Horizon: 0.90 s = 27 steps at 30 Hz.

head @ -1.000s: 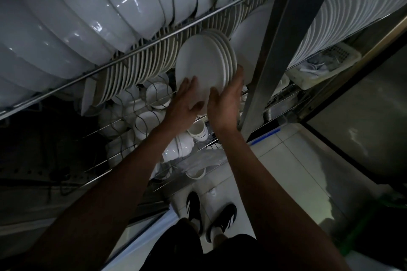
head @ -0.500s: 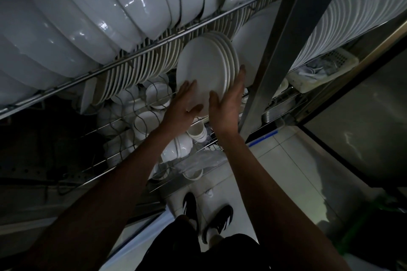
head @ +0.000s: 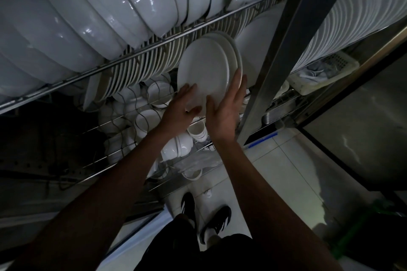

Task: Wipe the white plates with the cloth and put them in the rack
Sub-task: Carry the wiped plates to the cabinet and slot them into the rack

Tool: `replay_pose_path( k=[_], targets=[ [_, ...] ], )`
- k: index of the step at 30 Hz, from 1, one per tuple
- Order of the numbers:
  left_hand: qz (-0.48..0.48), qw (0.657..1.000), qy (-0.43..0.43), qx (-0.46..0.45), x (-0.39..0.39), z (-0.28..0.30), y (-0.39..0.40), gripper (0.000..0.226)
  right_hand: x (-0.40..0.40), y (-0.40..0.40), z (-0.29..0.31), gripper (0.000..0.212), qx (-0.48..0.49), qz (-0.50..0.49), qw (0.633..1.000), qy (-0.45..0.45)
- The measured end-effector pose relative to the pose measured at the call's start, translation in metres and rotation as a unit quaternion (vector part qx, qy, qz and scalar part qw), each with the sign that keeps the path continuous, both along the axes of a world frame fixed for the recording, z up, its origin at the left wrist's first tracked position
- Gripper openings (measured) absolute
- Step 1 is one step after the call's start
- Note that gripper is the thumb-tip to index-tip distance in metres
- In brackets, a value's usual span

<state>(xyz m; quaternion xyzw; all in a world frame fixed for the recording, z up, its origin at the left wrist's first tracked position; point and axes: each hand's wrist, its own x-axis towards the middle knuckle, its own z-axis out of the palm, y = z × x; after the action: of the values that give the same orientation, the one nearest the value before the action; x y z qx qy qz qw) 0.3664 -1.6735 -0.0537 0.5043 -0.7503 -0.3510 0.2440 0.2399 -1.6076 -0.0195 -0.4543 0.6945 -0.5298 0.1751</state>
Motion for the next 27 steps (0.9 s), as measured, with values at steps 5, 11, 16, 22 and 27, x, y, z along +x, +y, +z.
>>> replay_pose_path(
  k=[5,11,16,22,27],
  targets=[
    [0.008,1.000,-0.008,-0.022,0.002,-0.001,0.002,0.061,-0.005,0.001,0.001,0.080,-0.006,0.006,1.000,0.027],
    [0.018,0.994,-0.033,-0.100,0.004,0.004,0.006,0.044,-0.009,0.006,0.002,0.072,-0.006,0.007,0.998,0.054],
    [0.006,0.993,-0.028,-0.114,0.001,0.010,0.014,0.042,-0.012,0.013,0.000,0.067,0.000,0.007,0.999,0.051],
    [-0.015,0.990,-0.038,-0.132,-0.002,0.023,0.023,0.042,-0.016,0.029,0.002,0.063,-0.003,0.013,0.998,0.053],
    [-0.031,0.990,-0.029,-0.135,0.000,0.030,0.031,0.044,-0.018,0.039,-0.003,0.056,0.001,0.011,0.997,0.073]
  ],
)
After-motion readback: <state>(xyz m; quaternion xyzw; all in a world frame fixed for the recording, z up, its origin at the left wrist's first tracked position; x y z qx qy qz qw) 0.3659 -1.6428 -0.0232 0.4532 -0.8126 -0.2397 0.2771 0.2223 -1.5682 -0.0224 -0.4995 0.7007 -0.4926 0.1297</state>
